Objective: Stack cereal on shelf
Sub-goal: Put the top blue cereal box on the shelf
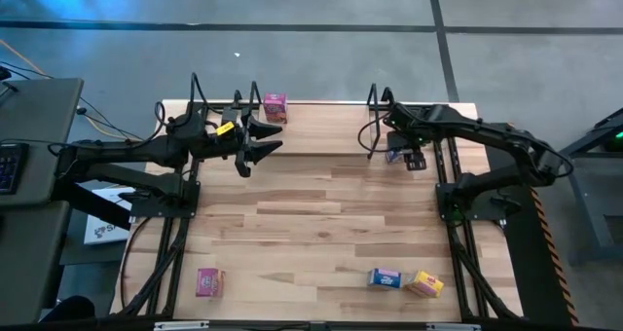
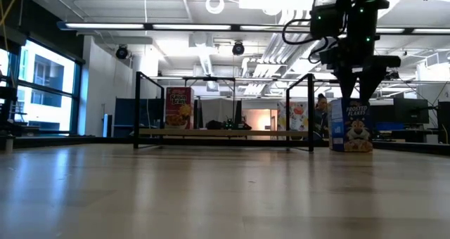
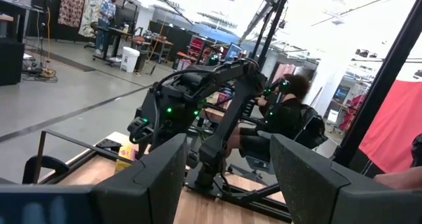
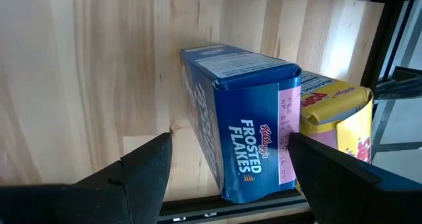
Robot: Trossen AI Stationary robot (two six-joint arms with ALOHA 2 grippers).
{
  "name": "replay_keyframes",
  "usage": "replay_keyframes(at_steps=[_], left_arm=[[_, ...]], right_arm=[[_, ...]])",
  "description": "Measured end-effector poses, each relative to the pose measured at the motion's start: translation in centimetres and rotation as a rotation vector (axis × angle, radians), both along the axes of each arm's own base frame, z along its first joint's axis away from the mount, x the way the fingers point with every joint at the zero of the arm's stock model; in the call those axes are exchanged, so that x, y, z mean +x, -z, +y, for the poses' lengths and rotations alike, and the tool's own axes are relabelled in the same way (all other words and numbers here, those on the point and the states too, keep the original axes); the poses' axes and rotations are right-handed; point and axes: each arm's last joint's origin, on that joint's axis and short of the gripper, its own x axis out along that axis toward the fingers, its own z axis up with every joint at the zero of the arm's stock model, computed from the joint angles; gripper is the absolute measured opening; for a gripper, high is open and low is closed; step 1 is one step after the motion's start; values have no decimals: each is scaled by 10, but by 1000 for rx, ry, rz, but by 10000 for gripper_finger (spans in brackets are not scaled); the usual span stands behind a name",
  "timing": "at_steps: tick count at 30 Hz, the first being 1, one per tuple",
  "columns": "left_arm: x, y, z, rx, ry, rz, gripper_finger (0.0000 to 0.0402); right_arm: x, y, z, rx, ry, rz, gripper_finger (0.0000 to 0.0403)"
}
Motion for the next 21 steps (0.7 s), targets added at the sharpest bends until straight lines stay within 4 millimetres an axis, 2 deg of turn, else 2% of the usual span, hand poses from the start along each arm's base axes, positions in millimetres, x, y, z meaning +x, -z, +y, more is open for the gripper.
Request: replay_keyframes(at_steps=[7, 16, 21], left_arm=[[0, 0, 0, 0, 0, 0, 209], [0, 0, 0, 0, 0, 0, 209], [0, 0, 0, 0, 0, 0, 209]], right_arm=[[-1, 1, 0, 0, 34, 14, 286], [-1, 1, 4, 109, 246, -67, 286], [-1, 1, 4, 128, 269, -80, 286]])
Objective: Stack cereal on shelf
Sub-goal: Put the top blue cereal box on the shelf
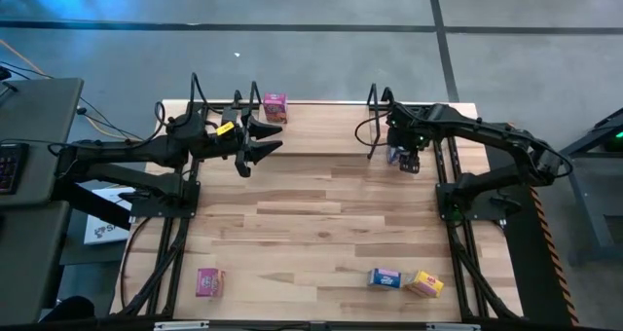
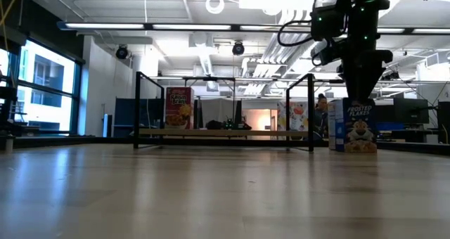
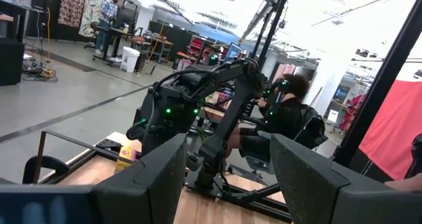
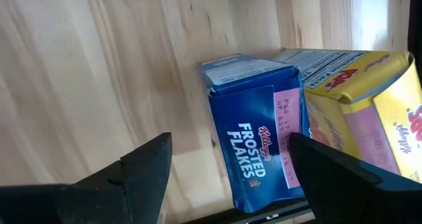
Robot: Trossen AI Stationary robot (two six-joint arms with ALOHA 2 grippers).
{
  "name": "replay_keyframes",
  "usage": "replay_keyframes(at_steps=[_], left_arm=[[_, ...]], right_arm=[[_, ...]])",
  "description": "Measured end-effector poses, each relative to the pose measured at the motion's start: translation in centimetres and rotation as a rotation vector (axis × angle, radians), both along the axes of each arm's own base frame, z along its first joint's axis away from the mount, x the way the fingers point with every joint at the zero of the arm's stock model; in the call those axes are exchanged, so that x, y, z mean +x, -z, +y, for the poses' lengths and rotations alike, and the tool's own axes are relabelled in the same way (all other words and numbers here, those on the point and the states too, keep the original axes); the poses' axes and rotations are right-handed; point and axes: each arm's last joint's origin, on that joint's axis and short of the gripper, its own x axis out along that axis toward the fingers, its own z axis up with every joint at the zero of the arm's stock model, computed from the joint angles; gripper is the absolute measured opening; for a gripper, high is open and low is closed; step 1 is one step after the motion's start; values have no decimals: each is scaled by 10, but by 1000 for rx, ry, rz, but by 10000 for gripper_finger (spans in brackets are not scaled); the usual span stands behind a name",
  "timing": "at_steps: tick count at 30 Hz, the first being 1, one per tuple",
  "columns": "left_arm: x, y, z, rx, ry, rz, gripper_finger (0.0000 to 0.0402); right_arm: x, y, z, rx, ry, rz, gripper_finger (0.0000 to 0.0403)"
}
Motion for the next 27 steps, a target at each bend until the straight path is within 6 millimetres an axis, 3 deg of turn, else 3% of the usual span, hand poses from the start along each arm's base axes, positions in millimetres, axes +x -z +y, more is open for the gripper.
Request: replay_keyframes(at_steps=[10, 27], left_arm=[[0, 0, 0, 0, 0, 0, 209], [0, 0, 0, 0, 0, 0, 209]], right_arm=[[-7, -29, 5, -14, -113, -16, 286], [-7, 1, 2, -87, -147, 22, 286]])
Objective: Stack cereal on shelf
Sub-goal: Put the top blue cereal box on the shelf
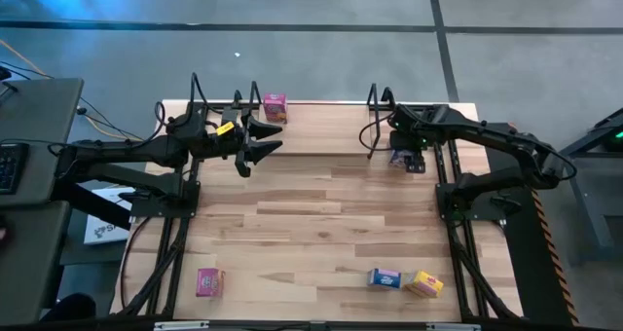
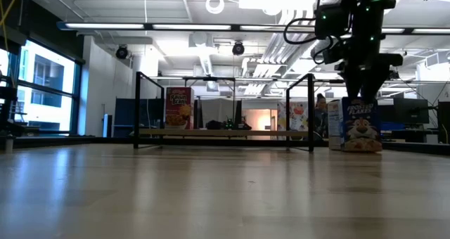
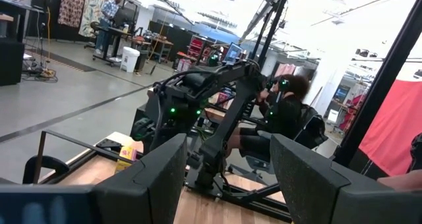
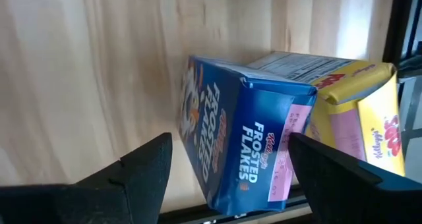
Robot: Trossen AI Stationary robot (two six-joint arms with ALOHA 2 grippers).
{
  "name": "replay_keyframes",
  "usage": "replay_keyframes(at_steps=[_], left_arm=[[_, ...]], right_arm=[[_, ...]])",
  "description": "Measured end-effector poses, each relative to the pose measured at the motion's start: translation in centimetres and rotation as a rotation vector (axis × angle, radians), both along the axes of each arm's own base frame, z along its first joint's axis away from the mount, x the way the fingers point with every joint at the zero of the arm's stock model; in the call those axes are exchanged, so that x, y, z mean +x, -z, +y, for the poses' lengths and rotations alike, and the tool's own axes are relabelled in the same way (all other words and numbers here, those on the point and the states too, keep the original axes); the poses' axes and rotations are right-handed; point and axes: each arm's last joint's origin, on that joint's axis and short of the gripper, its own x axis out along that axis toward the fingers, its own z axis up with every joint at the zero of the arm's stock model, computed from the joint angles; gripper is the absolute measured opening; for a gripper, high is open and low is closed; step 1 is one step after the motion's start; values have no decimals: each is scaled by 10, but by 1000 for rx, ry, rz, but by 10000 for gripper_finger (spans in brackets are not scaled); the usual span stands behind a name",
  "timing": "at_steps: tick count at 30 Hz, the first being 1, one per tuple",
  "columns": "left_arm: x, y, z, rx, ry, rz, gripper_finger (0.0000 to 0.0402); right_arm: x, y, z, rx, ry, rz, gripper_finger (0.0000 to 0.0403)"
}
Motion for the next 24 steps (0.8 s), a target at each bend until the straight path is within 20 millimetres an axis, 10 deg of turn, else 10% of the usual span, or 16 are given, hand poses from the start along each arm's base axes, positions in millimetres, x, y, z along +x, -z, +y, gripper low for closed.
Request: replay_keyframes(at_steps=[24], left_arm=[[0, 0, 0, 1, 0, 0, 209]], right_arm=[[0, -11, 2, 46, 14, -23, 286]])
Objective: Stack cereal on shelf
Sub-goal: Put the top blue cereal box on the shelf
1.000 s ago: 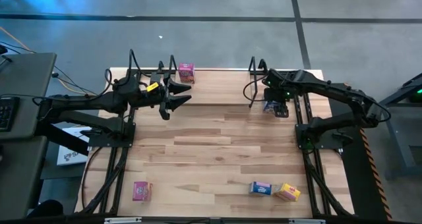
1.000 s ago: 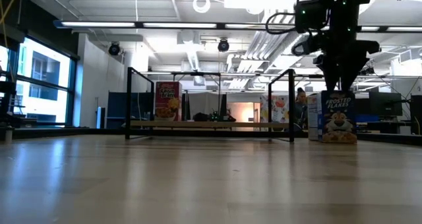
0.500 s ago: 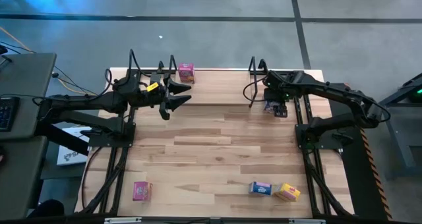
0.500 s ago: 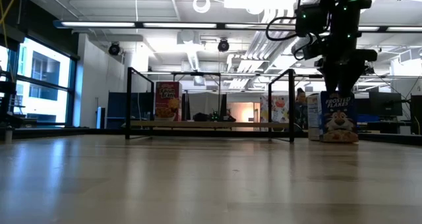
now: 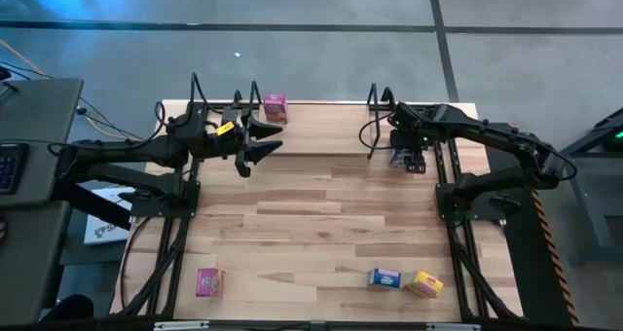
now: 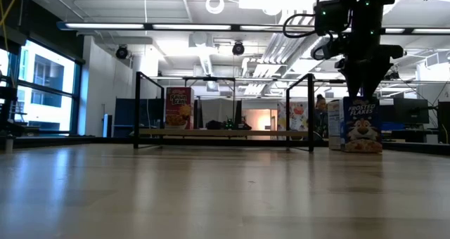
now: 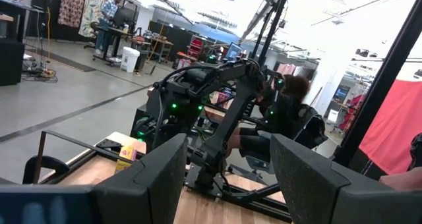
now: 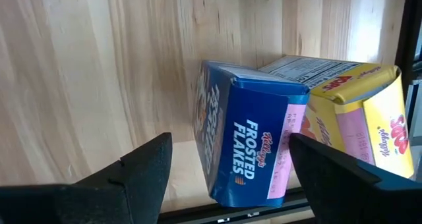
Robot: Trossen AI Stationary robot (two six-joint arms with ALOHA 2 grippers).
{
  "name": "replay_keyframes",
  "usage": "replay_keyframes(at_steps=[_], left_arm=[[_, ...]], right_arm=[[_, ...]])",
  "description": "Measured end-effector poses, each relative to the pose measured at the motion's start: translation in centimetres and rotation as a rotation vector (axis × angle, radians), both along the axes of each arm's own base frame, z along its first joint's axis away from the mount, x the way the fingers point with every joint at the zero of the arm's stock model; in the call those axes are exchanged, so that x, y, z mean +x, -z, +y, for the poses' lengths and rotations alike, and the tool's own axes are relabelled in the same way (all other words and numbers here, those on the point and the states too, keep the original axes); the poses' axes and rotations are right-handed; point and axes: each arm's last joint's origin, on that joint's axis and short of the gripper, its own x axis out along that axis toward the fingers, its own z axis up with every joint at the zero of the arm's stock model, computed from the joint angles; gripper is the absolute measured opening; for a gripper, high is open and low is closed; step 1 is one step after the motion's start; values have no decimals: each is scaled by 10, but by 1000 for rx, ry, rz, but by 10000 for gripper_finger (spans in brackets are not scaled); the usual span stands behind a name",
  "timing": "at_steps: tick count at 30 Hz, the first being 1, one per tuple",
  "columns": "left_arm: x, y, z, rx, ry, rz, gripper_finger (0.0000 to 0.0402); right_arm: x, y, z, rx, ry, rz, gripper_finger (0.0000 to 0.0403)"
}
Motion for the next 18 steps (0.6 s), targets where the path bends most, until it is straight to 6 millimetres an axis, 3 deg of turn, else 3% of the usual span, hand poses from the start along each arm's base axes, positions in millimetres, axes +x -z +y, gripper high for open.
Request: replay_keyframes(at_steps=[18], left_arm=[[0, 0, 0, 0, 0, 1, 209]], right_arm=[[0, 8, -1, -24, -52, 32, 286]])
